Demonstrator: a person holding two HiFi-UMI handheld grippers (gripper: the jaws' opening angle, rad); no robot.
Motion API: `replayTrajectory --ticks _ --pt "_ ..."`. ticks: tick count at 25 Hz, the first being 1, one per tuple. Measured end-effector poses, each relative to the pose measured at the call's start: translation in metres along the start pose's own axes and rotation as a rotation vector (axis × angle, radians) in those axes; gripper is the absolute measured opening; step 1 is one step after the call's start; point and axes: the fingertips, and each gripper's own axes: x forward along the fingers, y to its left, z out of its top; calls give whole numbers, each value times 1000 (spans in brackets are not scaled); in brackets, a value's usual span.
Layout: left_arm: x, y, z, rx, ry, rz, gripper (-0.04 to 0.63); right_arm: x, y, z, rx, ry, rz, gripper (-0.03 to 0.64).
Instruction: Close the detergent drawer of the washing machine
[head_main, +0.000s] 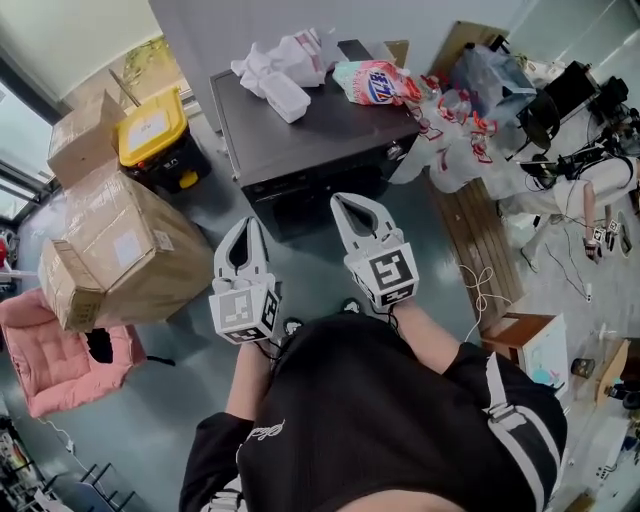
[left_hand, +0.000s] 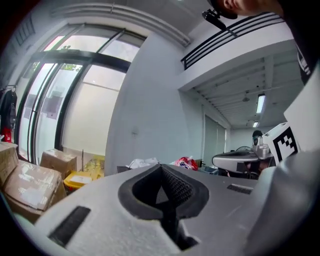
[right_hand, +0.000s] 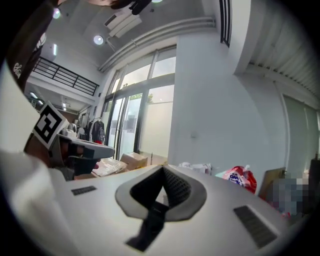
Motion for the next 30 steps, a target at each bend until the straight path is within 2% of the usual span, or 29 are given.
replayTrajectory --ticks 4,6,12,16,30 --pt "3 -11 43 33 -71 -5 6 -8 -15 41 -13 -85 -16 6" --pt "2 -16 52 54 -68 -2 6 -10 -20 50 -14 -106 -22 6" --pt "-3 -27 56 41 -92 -18 6 -14 -30 47 -8 -110 -33 6" --pt "-3 -28 57 68 -91 -10 6 -14 -31 45 -16 -100 -38 6" --pt "-5 -34 55 70 -91 -20 6 -20 -20 46 -12 -89 -10 5"
